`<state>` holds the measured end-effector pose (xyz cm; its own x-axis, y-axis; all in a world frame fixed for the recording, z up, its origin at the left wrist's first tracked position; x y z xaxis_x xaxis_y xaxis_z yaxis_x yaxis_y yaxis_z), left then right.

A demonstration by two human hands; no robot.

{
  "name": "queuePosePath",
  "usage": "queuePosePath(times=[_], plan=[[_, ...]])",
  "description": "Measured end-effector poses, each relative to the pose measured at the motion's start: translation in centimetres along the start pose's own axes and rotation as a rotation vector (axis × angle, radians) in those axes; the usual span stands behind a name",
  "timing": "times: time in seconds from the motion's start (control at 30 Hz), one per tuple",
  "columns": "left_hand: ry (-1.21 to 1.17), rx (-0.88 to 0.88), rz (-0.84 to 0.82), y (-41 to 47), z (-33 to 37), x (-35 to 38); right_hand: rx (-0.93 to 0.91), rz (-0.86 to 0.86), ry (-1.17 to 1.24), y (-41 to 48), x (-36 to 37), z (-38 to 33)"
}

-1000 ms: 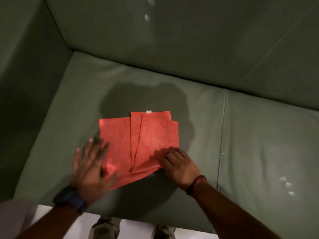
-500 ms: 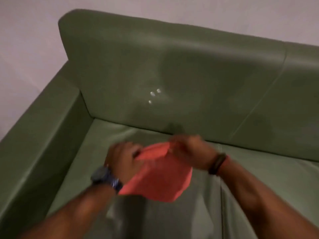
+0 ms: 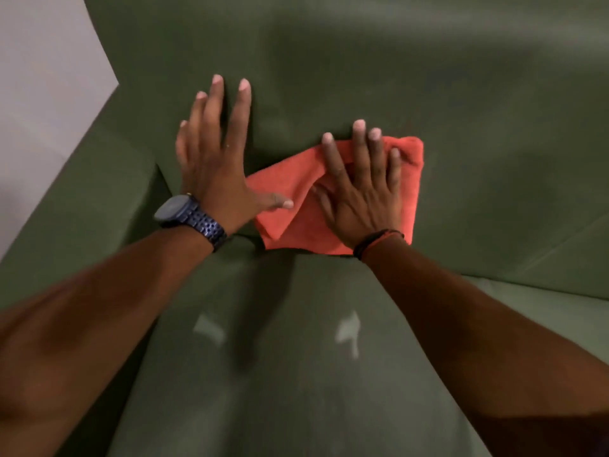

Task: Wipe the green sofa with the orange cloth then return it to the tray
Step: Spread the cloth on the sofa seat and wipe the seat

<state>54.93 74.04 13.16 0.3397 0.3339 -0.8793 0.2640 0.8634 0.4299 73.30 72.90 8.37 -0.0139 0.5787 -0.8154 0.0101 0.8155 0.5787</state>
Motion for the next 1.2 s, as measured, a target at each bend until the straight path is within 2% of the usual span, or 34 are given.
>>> queuePosePath(times=[0.1,0.23,0.27,0.33,0.43,0.53,0.6,0.7,0.8,0.97,1.07,1.13,1.2], plan=[[-0.021,0.024,-0.065,-2.1,-0.5,1.2,-0.027,0.094,-0.059,-0.1,0.6,0.1],[-0.08,0.003,-0.072,-3.6,-0.5,1.9,0.137,0.17,-0.019,1.1,0.3,0.6],[-0.086,-0.004,-0.069,-3.7,-0.4,2.0,0.13,0.173,-0.031,1.0,0.4,-0.3],[-0.096,-0.016,-0.065,-3.6,-0.1,2.2,-0.016,0.175,-0.064,0.7,0.6,-2.0],[-0.08,-0.005,-0.063,-3.2,0.3,2.3,-0.196,0.155,-0.107,0.7,0.3,0.0],[-0.049,0.035,-0.038,-2.7,1.0,2.1,-0.082,0.194,-0.159,1.4,-0.3,2.8],[-0.035,0.073,0.009,-2.2,2.0,2.1,-0.01,0.171,-0.132,1.6,-0.4,2.1],[-0.016,0.103,0.048,-1.5,4.0,2.3,-0.152,0.08,-0.054,1.1,-0.2,-0.1],[0.032,0.054,0.061,-0.6,4.6,2.3,-0.226,0.09,-0.054,1.5,-0.8,1.5],[0.142,0.004,0.064,0.9,7.1,2.3,-0.165,0.312,-0.129,2.6,-3.9,6.1],[0.219,0.053,0.046,1.9,9.9,2.2,-0.131,0.365,-0.102,3.0,-6.2,7.7],[0.219,0.112,0.001,2.7,11.7,2.1,-0.134,0.259,-0.137,3.7,-7.2,8.7],[0.18,0.176,-0.011,2.9,14.6,1.6,-0.167,-0.023,-0.067,3.4,-7.8,10.7]])
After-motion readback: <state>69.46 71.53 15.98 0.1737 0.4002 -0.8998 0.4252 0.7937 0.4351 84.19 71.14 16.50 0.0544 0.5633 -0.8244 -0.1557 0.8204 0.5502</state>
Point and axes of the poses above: each hand's wrist, its own y-axis towards the middle knuckle, its own x-axis out of the palm, z = x × y, the point moved 6 cm from there along y, towards the middle knuckle, and after that the axes turned 12 degrees about x, right-handed, at the moved point
